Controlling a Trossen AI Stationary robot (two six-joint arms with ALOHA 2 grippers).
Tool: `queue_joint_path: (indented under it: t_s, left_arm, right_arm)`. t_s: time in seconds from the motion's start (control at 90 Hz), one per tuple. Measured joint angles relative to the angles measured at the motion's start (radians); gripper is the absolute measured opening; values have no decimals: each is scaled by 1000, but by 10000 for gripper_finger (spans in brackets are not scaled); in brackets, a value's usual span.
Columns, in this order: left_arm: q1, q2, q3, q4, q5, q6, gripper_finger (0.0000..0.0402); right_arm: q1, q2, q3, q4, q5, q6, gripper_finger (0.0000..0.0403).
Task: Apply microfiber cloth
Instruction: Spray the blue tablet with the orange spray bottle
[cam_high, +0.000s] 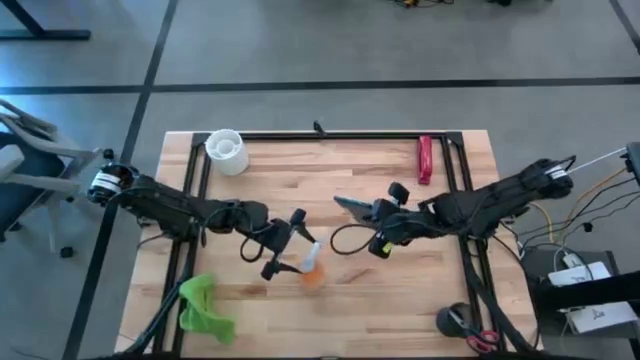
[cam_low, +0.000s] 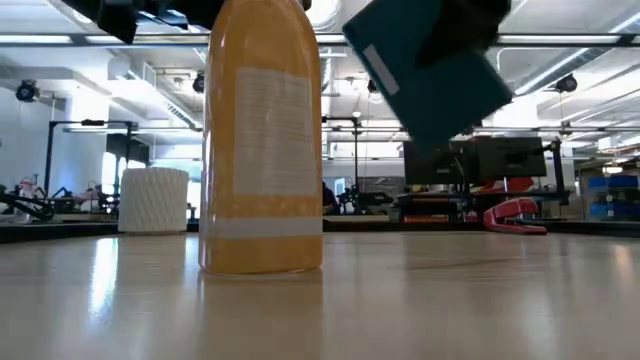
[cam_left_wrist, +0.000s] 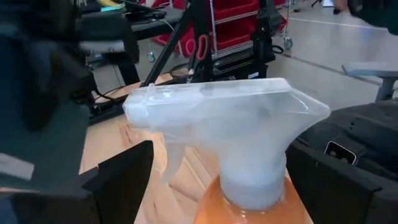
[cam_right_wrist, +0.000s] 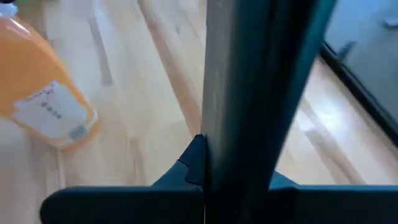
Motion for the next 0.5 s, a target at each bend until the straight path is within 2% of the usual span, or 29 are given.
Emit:
queue_joint_path:
  t_s: [0.144, 0.244, 0.378, 0.5]
  left_arm:
    - [0, 0, 0, 1, -6, -15, 343]
    - [0, 0, 0, 3, -7, -16, 343]
    - [0, 0, 0, 5, -8, -19, 343]
    - [0, 0, 0, 5, -8, -19, 341]
  right_arm:
    - [6, -17, -189, 428, 38, -43, 3]
    - [35, 13, -263, 645, 101, -88, 3]
    - [76, 67, -289, 792, 195, -134, 3]
    - [106, 109, -273, 860, 220, -162, 3]
